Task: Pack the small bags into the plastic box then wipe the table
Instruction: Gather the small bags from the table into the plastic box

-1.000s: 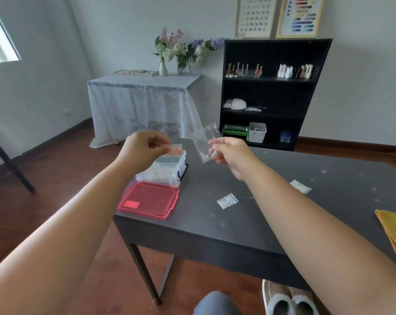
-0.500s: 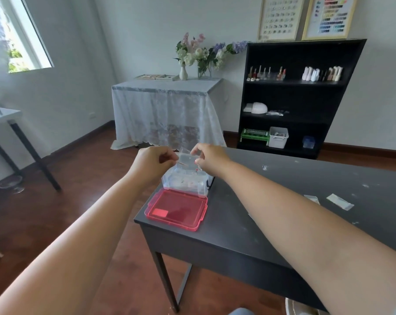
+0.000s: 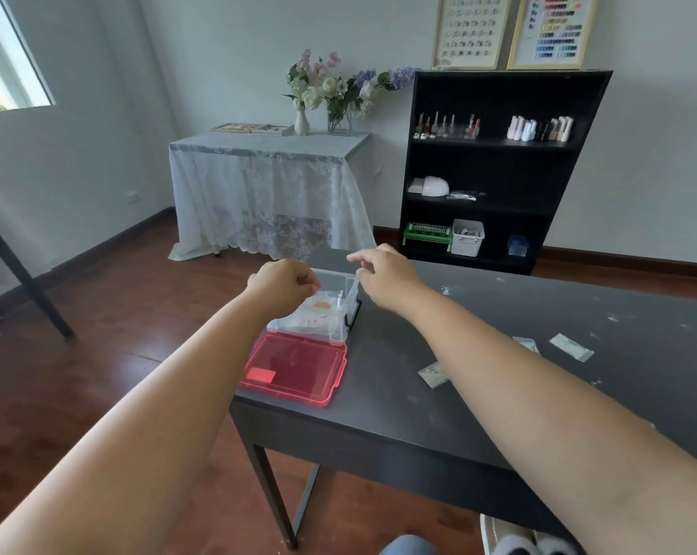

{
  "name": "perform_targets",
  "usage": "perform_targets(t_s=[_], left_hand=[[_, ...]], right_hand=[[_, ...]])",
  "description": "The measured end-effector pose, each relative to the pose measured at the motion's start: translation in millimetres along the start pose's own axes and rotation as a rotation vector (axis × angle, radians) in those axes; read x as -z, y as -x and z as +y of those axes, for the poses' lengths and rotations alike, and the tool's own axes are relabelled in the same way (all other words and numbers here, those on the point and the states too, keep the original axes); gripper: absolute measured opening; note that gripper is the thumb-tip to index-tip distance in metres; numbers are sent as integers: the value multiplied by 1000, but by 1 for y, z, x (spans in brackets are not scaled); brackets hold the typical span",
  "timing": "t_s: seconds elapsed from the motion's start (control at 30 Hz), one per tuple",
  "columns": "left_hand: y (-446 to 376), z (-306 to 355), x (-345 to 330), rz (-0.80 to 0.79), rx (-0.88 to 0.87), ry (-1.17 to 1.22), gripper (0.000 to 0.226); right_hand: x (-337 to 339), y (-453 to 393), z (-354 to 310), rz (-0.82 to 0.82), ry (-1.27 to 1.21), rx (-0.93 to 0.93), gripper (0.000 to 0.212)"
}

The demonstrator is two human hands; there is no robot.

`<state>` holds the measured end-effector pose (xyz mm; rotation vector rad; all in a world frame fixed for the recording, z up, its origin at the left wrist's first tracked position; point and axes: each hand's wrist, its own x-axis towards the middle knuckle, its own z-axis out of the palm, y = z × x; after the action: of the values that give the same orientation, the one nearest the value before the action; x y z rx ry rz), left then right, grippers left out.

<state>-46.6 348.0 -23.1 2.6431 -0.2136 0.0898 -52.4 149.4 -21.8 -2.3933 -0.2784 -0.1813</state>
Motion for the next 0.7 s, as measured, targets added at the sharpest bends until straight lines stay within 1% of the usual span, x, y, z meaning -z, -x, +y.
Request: perform_targets(t_s=[0.07, 0.1, 0.17, 0.23, 0.33, 0.4, 0.47, 0.57, 0.67, 0.7], left_hand=[[1, 5, -2, 33, 6, -109, 22], [2, 9, -3, 63, -22, -140, 25], [8, 21, -7, 113, -127, -131, 25], [15, 41, -14, 108, -250, -60, 26], [26, 72, -32, -18, -388, -26, 27], [31, 91, -47, -130, -423, -51, 28], [34, 104, -64, -240, -421, -91, 29], [39, 116, -86, -357, -387, -152, 35], [41, 123, -99, -395, -353, -234, 44], [42, 126, -101, -399, -347, -257, 47]], right_hand=[[18, 11, 15, 38, 20, -14, 34], [28, 16, 24, 50, 31, -28, 33], [46, 27, 47, 61, 39, -78, 30], [64, 40, 71, 54, 49, -158, 29], [87, 60, 103, -40, 98, -310, 28], [102, 75, 119, -104, 159, -386, 31], [114, 87, 130, -100, 195, -448, 34], [125, 103, 137, -22, 272, -548, 33], [122, 112, 138, -53, 340, -622, 40], [119, 114, 137, -69, 356, -633, 40]])
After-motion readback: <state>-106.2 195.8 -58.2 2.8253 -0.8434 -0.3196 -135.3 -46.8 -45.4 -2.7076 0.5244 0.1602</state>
